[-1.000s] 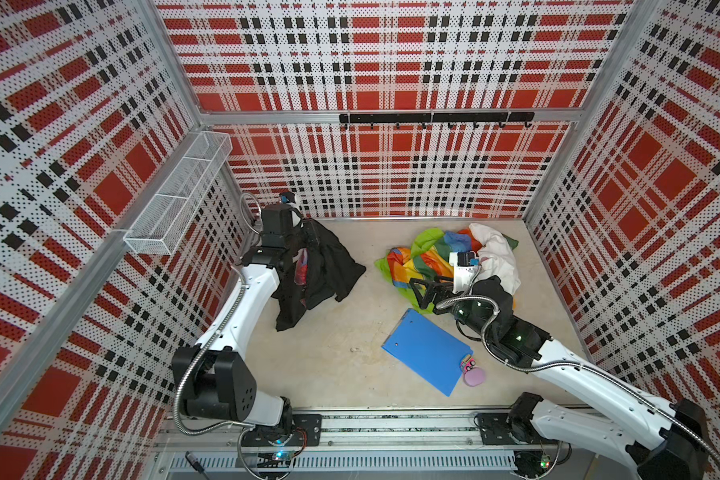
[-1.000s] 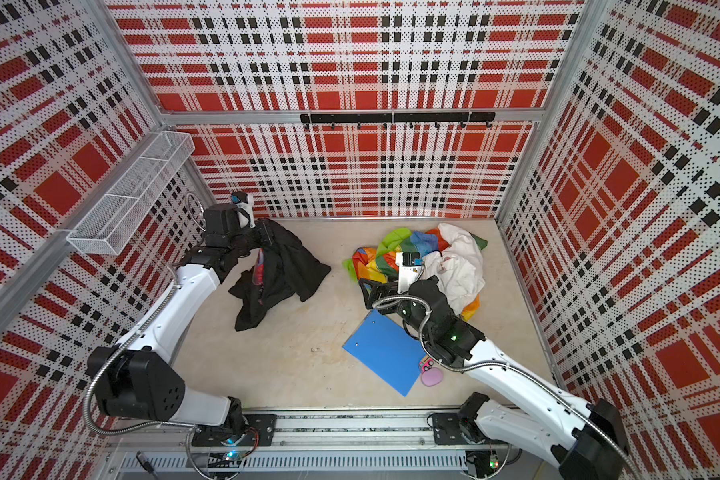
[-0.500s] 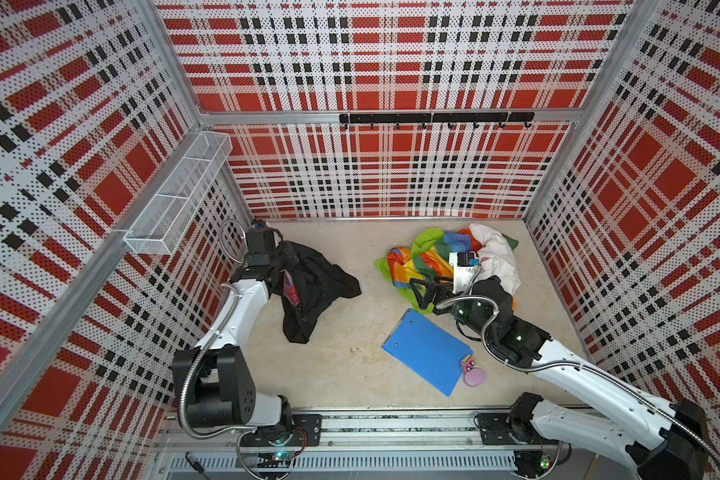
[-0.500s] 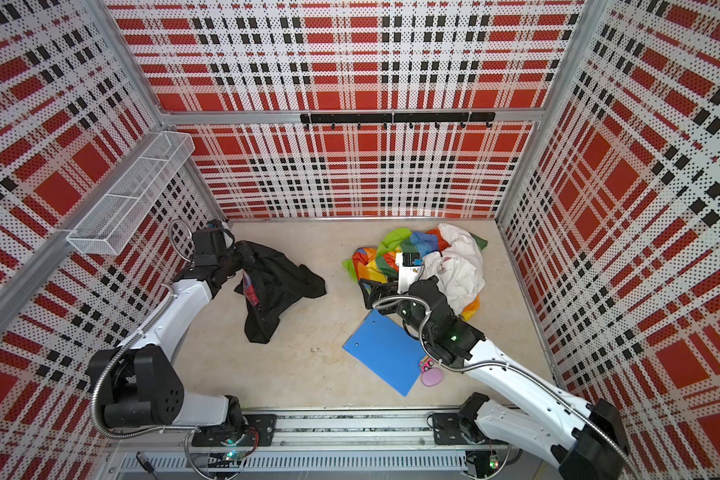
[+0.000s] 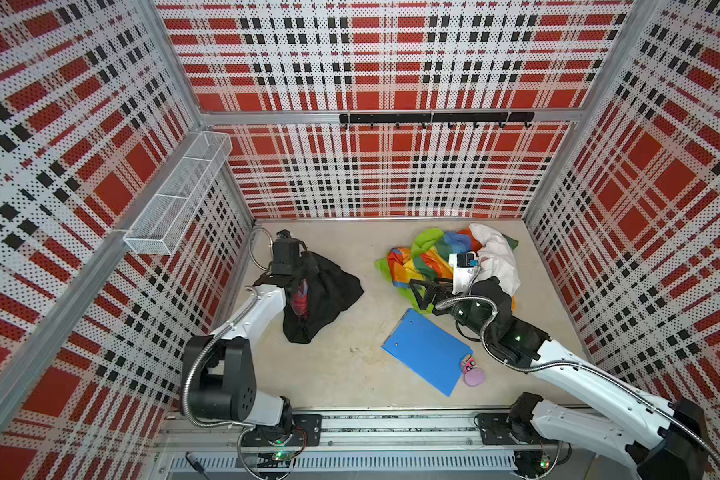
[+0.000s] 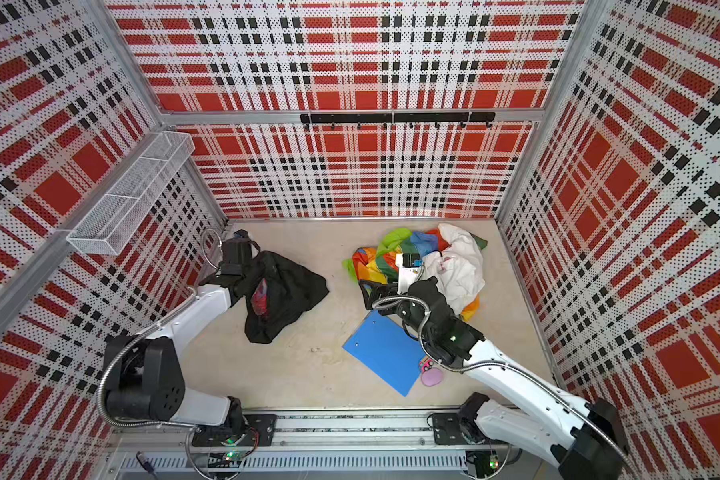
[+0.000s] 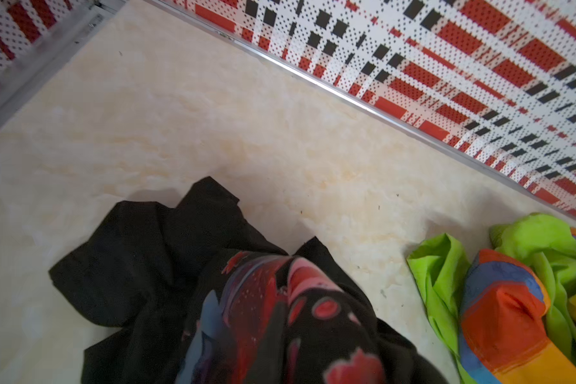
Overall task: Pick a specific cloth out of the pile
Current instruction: 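Lower the black shirt onto the table with the left gripper and release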
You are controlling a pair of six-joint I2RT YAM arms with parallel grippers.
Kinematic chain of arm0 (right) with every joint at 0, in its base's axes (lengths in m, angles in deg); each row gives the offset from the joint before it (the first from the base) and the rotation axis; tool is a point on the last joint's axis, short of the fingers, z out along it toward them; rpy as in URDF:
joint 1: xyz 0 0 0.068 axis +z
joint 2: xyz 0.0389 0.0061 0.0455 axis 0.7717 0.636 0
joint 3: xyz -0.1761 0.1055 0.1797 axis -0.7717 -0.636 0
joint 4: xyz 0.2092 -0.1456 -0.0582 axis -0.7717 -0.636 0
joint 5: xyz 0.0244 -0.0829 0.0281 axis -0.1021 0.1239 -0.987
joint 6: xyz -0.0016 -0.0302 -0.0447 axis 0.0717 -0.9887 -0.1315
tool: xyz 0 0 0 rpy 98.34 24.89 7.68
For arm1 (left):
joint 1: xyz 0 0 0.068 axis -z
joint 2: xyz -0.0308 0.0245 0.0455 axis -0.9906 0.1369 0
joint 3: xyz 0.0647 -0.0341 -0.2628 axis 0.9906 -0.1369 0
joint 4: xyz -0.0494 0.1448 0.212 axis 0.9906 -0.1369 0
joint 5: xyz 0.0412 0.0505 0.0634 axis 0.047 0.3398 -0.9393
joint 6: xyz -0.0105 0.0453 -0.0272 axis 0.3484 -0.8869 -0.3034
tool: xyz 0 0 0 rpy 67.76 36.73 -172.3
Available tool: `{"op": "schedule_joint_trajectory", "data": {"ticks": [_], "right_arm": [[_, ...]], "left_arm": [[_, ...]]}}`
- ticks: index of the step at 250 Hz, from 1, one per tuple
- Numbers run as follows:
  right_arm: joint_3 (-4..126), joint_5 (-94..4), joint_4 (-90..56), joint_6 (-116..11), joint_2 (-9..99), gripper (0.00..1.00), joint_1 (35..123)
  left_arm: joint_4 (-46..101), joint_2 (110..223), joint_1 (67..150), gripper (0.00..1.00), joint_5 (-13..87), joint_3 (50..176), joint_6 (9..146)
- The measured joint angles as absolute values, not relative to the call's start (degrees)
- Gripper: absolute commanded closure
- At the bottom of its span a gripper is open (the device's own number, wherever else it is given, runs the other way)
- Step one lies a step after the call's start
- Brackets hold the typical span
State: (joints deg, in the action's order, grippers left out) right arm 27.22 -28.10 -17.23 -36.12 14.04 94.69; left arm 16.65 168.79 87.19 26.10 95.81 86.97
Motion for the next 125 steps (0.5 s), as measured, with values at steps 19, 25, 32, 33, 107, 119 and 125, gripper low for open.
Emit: {"op": "schedule_joint_trajectory", "data": {"ticks": [19,25,32,33,107,119,125], "right_arm": [[26.9,-28.1,-17.3,-36.1,13.9,0.01,94.7],[26.8,-28.0,-17.3,-36.1,13.8,0.01,94.7],[26.6,-28.0,-17.4,-36.1,13.7,0.01,94.7],[26.6,-28.0,-17.4,-36.1,13.7,0.01,94.7],[26.4,-28.1,-17.3,-36.1,13.7,0.01,94.7],[26.4,-28.1,-17.3,-36.1,13.7,0.01,94.7],[26.4,-28.1,-17.3,-36.1,13.7,0.01,94.7]], "left_arm": [[18.3,169.7,87.4,0.84,25.8,94.0,87.7],[18.6,170.2,87.4,0.84,25.7,93.4,87.9],[19.0,170.9,87.4,0.83,25.6,93.0,88.0],[19.1,171.0,87.4,0.83,25.5,92.9,88.0],[21.7,176.9,88.3,0.60,25.9,89.3,89.4],[21.8,177.3,88.4,0.54,26.1,89.1,89.5],[21.8,177.4,88.4,0.50,26.2,89.1,89.5]]}}
